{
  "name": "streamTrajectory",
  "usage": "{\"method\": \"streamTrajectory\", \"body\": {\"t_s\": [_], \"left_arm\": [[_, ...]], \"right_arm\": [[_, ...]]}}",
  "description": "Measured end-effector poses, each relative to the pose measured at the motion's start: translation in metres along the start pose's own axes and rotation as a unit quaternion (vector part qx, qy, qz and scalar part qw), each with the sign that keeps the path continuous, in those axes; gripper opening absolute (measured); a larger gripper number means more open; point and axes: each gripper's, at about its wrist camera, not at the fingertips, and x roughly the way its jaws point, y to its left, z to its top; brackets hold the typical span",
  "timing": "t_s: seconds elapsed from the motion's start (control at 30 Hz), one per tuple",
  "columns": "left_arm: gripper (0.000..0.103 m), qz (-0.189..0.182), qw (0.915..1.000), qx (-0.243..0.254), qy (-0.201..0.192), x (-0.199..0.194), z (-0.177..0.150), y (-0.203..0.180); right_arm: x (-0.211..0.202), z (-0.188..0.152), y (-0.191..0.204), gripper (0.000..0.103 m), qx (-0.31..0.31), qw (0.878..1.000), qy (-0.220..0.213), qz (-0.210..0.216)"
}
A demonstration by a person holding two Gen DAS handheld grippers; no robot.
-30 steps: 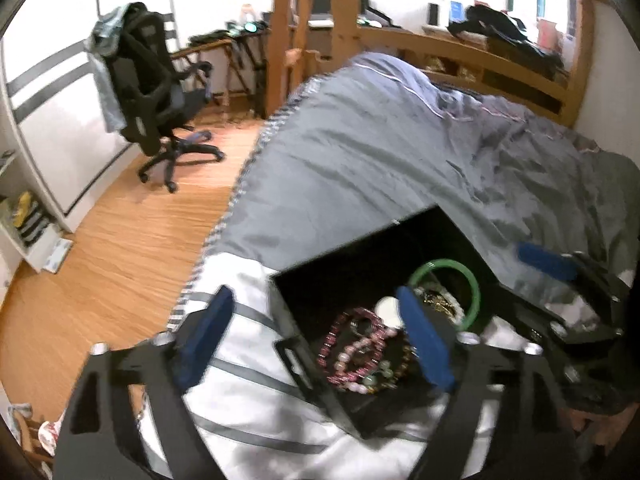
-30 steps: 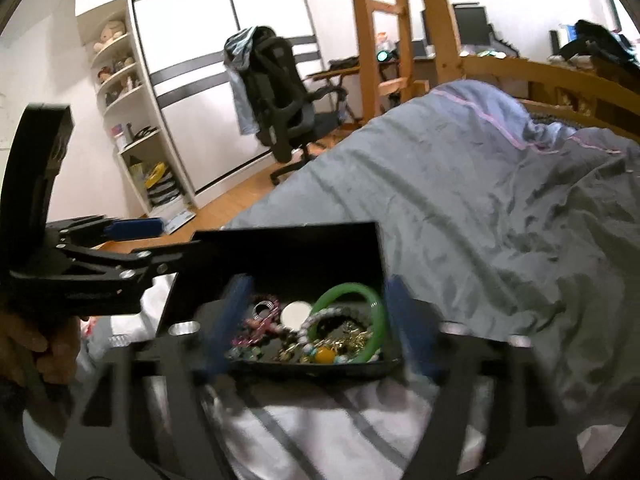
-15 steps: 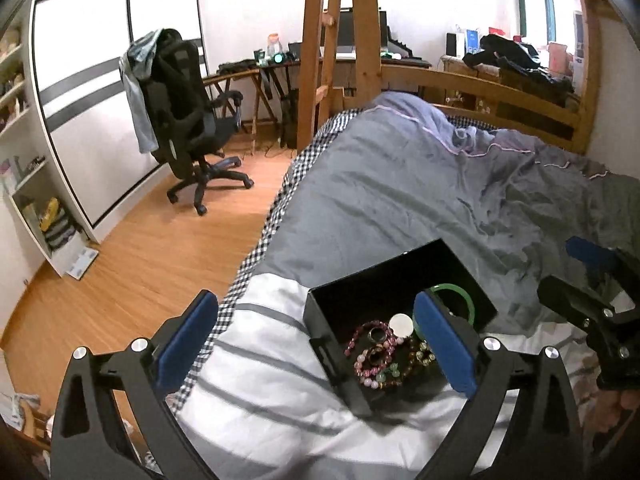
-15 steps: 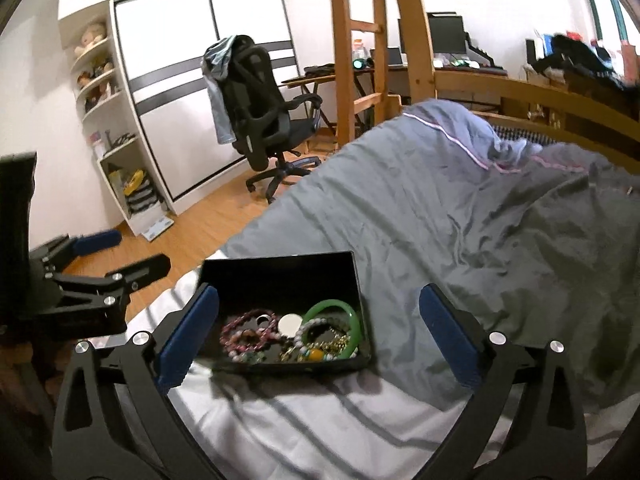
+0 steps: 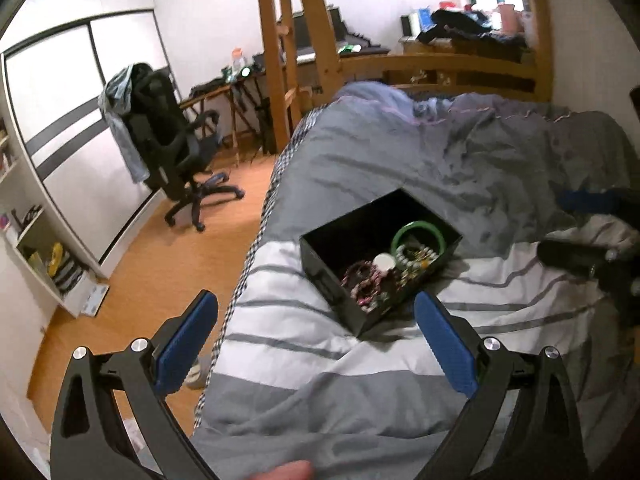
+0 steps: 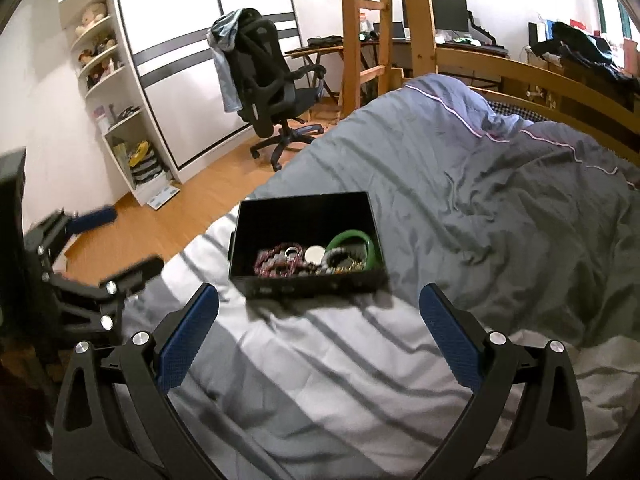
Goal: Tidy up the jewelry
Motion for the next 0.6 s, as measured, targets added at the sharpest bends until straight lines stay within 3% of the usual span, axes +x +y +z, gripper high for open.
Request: {"method": "streamTrajectory", "body": {"t_s": [0.2, 0.33, 0.6], "left_arm": [[0.097, 0.010, 0.9997, -0.016, 0.014, 0.005, 0.001, 0.004], [0.097, 0.015, 0.9999, -0.007, 0.003, 0.001, 0.000, -0.002], [0.097, 0.030, 0.9993, 0.009, 0.022, 0.011, 0.000, -0.009]], "right_arm": [[-0.003, -0.008, -0.002, 0.099, -0.006, 1.000, -0.006, -0.001], [-0.006, -0.006, -0.008, 0.099, -0.003, 1.000, -0.013, -0.011], [-0.009, -0.010, -0.014, 0.099, -0.011, 1.000, -0.013, -0.021]]}}
